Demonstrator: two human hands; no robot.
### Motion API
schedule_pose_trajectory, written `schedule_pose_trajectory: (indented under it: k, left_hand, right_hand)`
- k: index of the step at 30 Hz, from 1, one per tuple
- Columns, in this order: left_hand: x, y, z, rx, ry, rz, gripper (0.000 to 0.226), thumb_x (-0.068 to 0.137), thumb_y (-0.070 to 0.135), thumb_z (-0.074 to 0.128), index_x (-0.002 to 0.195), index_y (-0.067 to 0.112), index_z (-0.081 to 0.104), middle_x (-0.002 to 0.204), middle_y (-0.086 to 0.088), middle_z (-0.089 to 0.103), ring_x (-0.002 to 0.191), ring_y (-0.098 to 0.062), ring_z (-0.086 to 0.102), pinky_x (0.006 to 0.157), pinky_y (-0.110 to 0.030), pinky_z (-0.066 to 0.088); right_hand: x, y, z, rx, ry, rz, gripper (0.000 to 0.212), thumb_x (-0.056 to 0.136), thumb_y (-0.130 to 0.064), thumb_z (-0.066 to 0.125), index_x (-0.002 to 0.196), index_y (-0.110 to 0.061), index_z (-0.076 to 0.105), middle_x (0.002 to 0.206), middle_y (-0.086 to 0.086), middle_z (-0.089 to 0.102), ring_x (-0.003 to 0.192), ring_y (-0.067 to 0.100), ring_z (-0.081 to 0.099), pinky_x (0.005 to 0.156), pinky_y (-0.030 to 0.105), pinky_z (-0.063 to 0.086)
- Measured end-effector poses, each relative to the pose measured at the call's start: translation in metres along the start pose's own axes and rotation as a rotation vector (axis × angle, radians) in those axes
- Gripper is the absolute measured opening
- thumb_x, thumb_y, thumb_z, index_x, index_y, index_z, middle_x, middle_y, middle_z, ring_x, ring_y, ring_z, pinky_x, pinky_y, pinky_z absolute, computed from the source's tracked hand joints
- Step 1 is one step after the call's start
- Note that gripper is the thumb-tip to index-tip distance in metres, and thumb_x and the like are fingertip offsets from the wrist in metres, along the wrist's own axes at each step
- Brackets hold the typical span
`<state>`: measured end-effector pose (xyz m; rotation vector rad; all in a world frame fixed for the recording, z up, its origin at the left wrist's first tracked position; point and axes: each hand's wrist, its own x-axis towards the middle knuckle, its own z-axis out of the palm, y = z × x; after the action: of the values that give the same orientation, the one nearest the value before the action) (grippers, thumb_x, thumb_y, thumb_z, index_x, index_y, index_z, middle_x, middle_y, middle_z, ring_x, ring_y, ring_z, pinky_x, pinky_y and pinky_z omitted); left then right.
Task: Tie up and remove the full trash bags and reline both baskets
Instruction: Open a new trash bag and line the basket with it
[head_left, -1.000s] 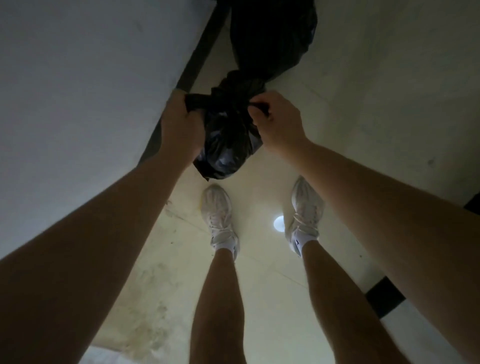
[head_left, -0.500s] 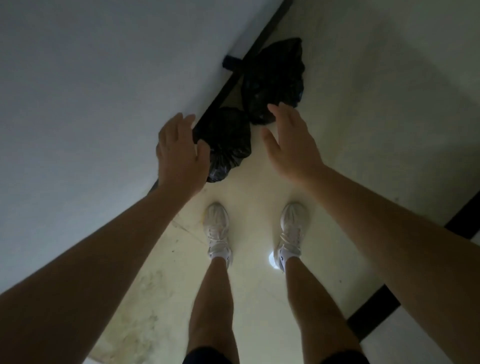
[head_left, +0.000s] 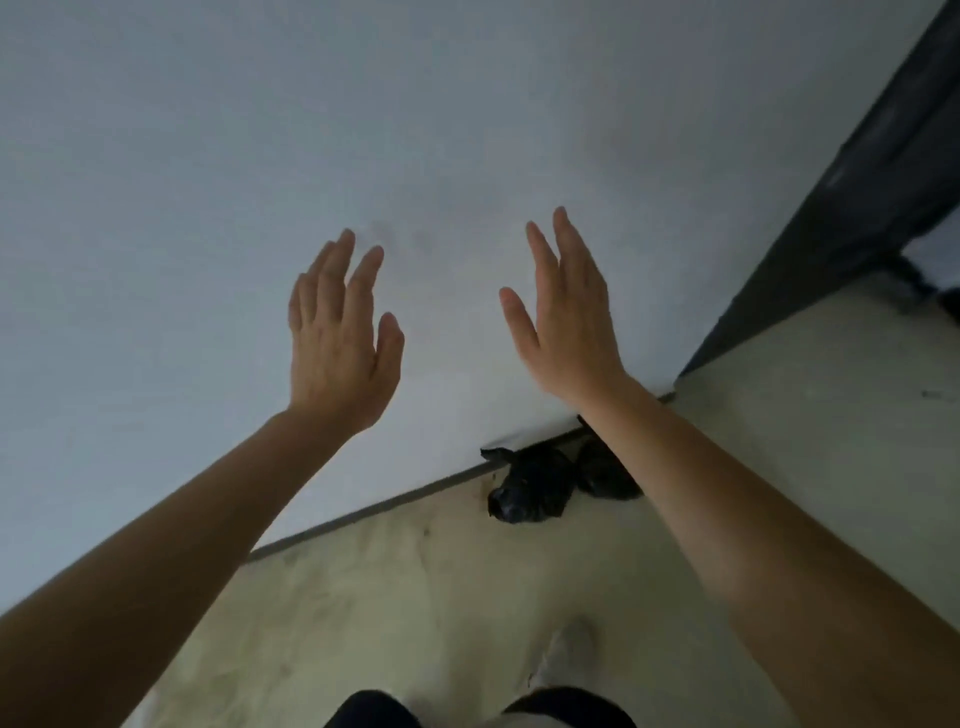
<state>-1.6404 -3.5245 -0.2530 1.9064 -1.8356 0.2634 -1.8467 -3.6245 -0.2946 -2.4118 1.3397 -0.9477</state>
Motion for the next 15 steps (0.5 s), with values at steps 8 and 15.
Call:
schedule_pose_trajectory:
  k: [8, 15]
  left_hand:
    - [-0.072, -0.1, -0.225, 0.15, 0.407, -0.247, 0.053, 0.098, 0.019, 0.04, 0.148, 0.004, 0.034, 0.157, -0.02, 0.027, 0.146, -0.037, 0.024, 0.116, -0.055, 0.023]
    - [-0.302, -0.217, -0.455, 0.48, 0.528, -0.467, 0.053, 0.098, 0.021, 0.041, 0.148, 0.006, 0.034, 0.158, -0.02, 0.026, 0.145, -0.039, 0.025, 0.112, -0.061, 0.024]
  right_hand:
    - [0.049, -0.244, -0.047, 0.052, 0.093, -0.426, 0.063, 0.103, -0.041, 0.039, 0.155, -0.009, 0.024, 0.164, 0.019, 0.014, 0.15, 0.034, 0.017, 0.119, 0.044, 0.02]
    - [-0.015, -0.549, 0.014, 0.252, 0.084, -0.79, 0.064, 0.102, -0.041, 0.041, 0.155, -0.009, 0.024, 0.163, 0.019, 0.014, 0.15, 0.035, 0.018, 0.118, 0.049, 0.022]
